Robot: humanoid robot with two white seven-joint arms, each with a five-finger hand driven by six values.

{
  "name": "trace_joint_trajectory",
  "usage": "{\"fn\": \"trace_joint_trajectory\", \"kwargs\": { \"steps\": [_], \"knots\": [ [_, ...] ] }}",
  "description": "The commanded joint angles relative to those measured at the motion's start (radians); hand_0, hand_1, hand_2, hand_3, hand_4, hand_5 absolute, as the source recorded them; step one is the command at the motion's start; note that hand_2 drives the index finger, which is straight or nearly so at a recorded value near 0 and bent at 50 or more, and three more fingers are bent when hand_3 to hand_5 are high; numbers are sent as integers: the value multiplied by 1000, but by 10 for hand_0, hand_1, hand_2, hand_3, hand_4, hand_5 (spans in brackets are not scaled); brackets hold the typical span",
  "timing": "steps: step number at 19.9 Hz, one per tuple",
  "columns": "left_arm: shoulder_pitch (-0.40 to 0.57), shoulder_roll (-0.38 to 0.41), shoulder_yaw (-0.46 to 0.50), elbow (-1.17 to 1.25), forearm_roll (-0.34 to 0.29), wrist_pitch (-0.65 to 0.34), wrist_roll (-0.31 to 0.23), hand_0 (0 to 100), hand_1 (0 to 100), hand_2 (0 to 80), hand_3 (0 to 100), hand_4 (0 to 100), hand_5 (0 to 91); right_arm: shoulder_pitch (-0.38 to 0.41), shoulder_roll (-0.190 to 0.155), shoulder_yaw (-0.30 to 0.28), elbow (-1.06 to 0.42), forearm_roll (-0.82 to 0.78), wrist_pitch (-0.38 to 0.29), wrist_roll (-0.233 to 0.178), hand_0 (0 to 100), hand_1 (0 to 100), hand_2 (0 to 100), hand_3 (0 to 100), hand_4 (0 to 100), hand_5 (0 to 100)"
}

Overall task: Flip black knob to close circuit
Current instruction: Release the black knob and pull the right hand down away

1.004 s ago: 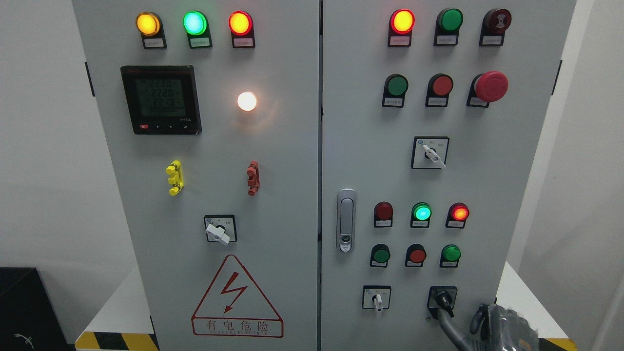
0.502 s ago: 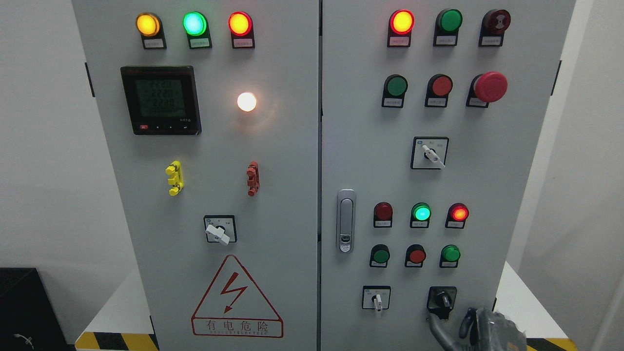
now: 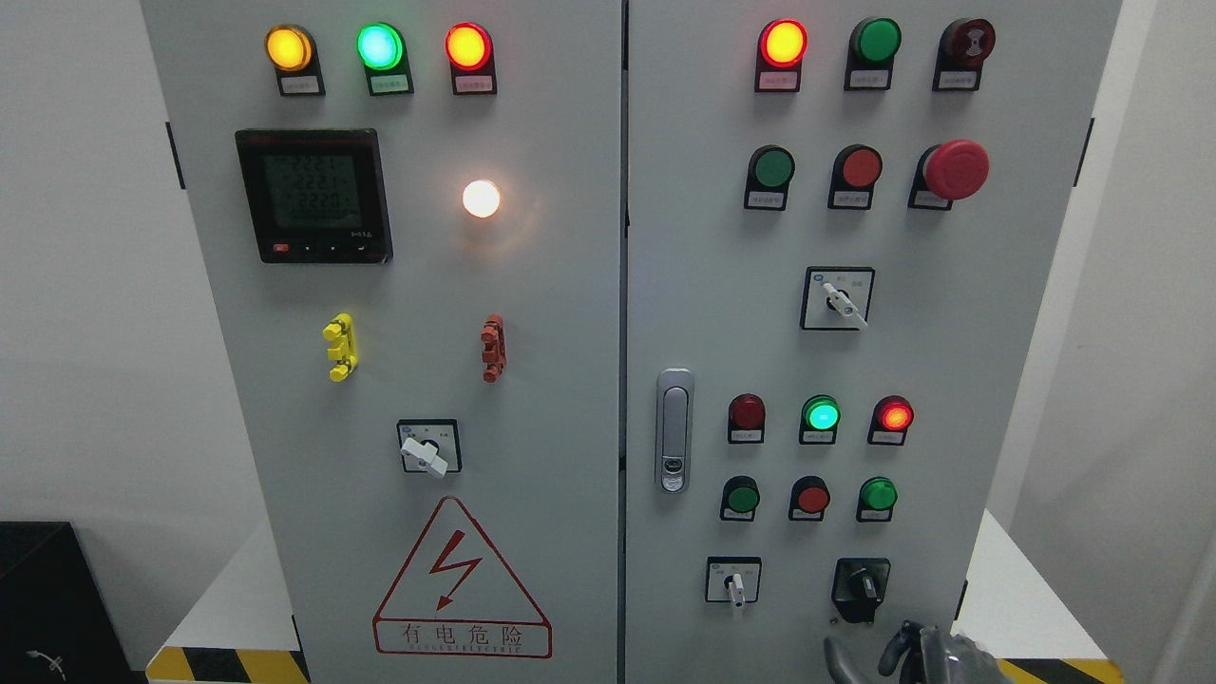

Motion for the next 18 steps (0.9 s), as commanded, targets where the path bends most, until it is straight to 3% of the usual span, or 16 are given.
{"fn": "trace_joint_trajectory", "kwargs": {
  "steps": [1, 3, 7, 13, 14, 16, 17, 18],
  "knots": [
    [0, 0, -21, 22, -21, 1, 0, 120, 556, 0, 0, 0, 0, 69, -2, 45, -107, -338, -43, -46, 0, 149, 385, 655, 562, 398],
    [0, 0, -20, 22, -21, 1, 0, 120, 556, 0, 0, 0, 0, 98, -4, 43, -125, -529, -86, -61, 0, 144, 325, 597, 499, 330],
    [0, 0, -21, 22, -20, 1, 0, 120, 556, 0, 0, 0, 0, 173, -7, 40, -179, -784, -102, -61, 0, 136, 264, 529, 443, 267],
    [0, 0, -21, 22, -20, -1, 0, 120, 556, 0, 0, 0, 0, 268, -8, 42, -186, -967, -261, -52, 0, 126, 210, 409, 352, 190],
    [0, 0, -20, 22, -20, 1, 1, 120, 556, 0, 0, 0, 0, 275, -8, 43, -186, -993, -273, -49, 0, 122, 181, 362, 299, 148],
    [0, 0, -21, 22, -20, 1, 0, 120, 556, 0, 0, 0, 0, 282, -8, 45, -183, -1049, -289, -25, 0, 111, 148, 304, 237, 96],
    [0, 0, -21, 22, -21, 1, 1, 120, 556, 0, 0, 0, 0, 285, -8, 45, -183, -1072, -289, 1, 0, 109, 116, 254, 185, 0],
    [0, 0, -20, 22, -21, 1, 0, 120, 556, 0, 0, 0, 0, 293, -10, 43, -183, -1089, -292, 38, 0, 105, 90, 229, 149, 0]
  ]
}}
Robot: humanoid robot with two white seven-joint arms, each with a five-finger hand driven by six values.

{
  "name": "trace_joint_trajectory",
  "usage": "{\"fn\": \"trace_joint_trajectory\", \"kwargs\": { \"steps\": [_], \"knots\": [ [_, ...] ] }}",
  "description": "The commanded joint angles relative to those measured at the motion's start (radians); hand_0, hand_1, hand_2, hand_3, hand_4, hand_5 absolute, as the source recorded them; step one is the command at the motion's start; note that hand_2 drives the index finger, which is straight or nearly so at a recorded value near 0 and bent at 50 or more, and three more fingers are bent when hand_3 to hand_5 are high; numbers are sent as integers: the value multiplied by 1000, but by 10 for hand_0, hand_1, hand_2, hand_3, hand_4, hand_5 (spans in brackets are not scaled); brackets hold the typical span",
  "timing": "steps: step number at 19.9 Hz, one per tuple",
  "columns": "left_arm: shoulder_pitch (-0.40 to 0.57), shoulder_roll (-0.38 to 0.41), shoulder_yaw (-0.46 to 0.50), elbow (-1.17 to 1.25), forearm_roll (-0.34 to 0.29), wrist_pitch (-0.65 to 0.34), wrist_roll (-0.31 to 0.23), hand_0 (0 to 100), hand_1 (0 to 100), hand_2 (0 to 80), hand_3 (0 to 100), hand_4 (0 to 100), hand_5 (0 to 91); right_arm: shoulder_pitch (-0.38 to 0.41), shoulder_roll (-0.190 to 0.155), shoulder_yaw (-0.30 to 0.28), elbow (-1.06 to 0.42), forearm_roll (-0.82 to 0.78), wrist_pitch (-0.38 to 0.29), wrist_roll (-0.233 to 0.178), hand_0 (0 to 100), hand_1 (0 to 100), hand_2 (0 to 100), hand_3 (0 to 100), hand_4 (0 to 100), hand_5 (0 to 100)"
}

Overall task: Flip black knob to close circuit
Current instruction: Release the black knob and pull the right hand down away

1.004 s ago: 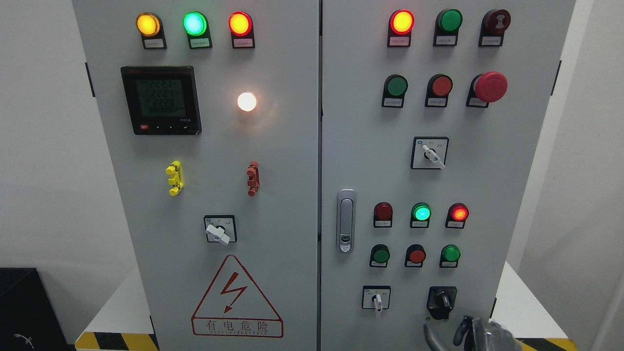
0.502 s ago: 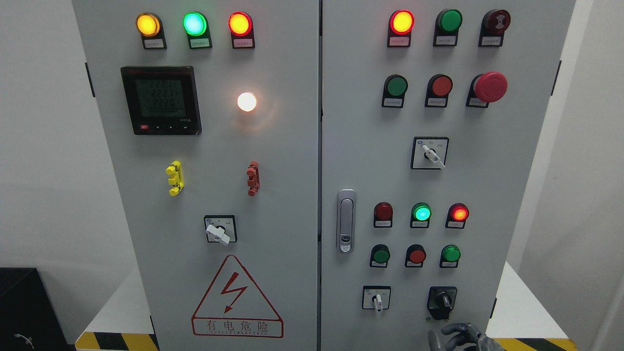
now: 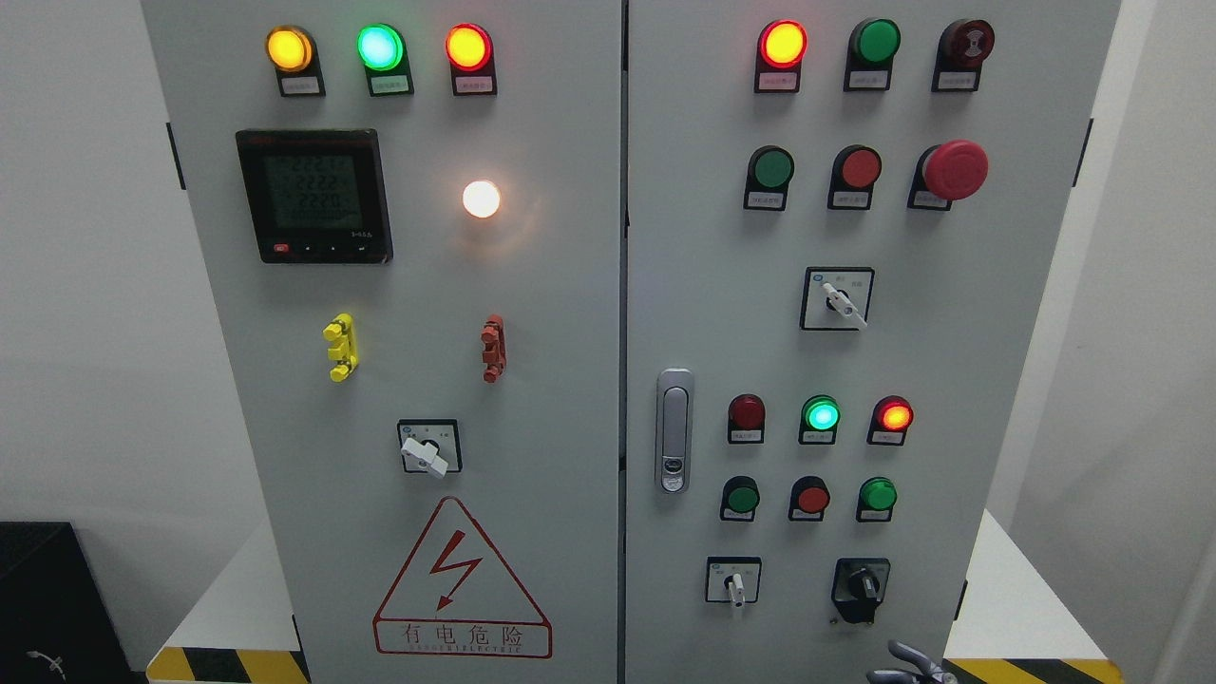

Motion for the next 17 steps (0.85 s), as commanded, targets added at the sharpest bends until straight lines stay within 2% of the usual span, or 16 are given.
{"fn": "trace_joint_trajectory", "kwargs": {
  "steps": [1, 3, 4, 5, 17],
  "knots": [
    [0, 0, -21, 22, -21, 1, -1, 120, 556, 0, 0, 0, 0, 57, -4, 8, -40, -179, -28, 92, 0, 92, 60, 194, 102, 0],
    [0, 0, -20, 22, -21, 1, -1, 120, 556, 0, 0, 0, 0, 65, -4, 8, -36, -191, -53, 138, 0, 61, 0, 111, 3, 0],
    [0, 0, -20, 22, -21, -1, -1, 120, 556, 0, 0, 0, 0, 67, -4, 8, -31, -191, -61, 149, 0, 37, 0, 33, 0, 0],
    [0, 0, -21, 22, -20, 1, -1, 120, 556, 0, 0, 0, 0, 67, -4, 8, -30, -191, -61, 152, 0, 28, 0, 0, 0, 0],
    [0, 0, -20, 22, -21, 1, -1, 120, 556, 0, 0, 0, 0, 73, -4, 9, -7, -193, -61, 154, 0, 19, 0, 0, 0, 0]
  ]
}}
